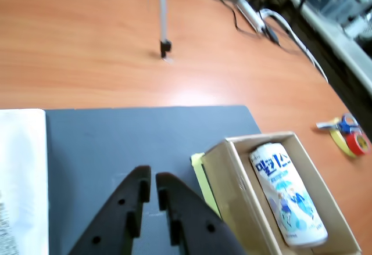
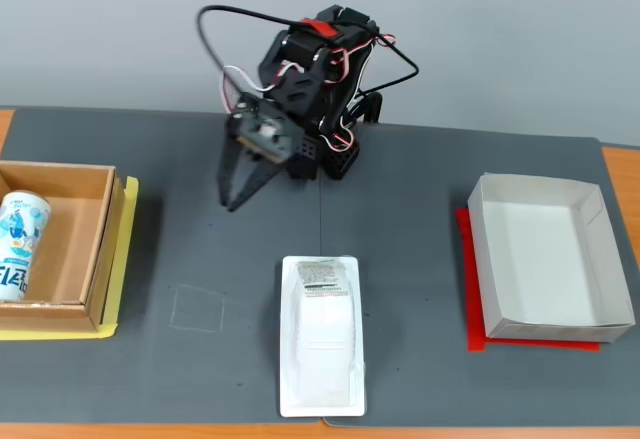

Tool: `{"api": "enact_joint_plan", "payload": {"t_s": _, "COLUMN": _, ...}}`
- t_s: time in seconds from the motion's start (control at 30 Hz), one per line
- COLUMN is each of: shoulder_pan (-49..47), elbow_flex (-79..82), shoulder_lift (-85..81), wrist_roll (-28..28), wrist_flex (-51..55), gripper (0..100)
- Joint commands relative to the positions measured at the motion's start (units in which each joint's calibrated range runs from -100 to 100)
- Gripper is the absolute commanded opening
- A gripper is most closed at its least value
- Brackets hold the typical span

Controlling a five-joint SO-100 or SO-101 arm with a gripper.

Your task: Pick the can and put it in the brown box

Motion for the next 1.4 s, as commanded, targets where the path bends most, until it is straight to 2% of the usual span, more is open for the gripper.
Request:
{"api": "enact_joint_plan", "payload": {"t_s": 0.0, "shoulder_pan": -4.0, "elbow_flex": 5.1, "shoulder_lift": -9.8, "wrist_roll": -0.4, "wrist_flex": -0.1, "gripper": 2}}
{"api": "enact_joint_plan", "payload": {"t_s": 0.27, "shoulder_pan": -15.7, "elbow_flex": 20.0, "shoulder_lift": -27.7, "wrist_roll": -0.4, "wrist_flex": -0.1, "gripper": 2}}
{"api": "enact_joint_plan", "payload": {"t_s": 0.43, "shoulder_pan": -20.7, "elbow_flex": 28.9, "shoulder_lift": -28.0, "wrist_roll": -1.9, "wrist_flex": -0.1, "gripper": 2}}
{"api": "enact_joint_plan", "payload": {"t_s": 0.53, "shoulder_pan": -21.7, "elbow_flex": 32.4, "shoulder_lift": -28.0, "wrist_roll": -5.0, "wrist_flex": -0.1, "gripper": 2}}
{"api": "enact_joint_plan", "payload": {"t_s": 0.7, "shoulder_pan": -21.8, "elbow_flex": 38.4, "shoulder_lift": -28.0, "wrist_roll": -6.0, "wrist_flex": 0.7, "gripper": 2}}
{"api": "enact_joint_plan", "payload": {"t_s": 0.97, "shoulder_pan": -21.8, "elbow_flex": 37.4, "shoulder_lift": -28.5, "wrist_roll": -7.5, "wrist_flex": 18.2, "gripper": 2}}
{"api": "enact_joint_plan", "payload": {"t_s": 1.1, "shoulder_pan": -21.6, "elbow_flex": 33.4, "shoulder_lift": -28.5, "wrist_roll": -8.6, "wrist_flex": 32.0, "gripper": 2}}
{"api": "enact_joint_plan", "payload": {"t_s": 1.37, "shoulder_pan": -21.4, "elbow_flex": 33.4, "shoulder_lift": -28.6, "wrist_roll": -8.6, "wrist_flex": 31.4, "gripper": 2}}
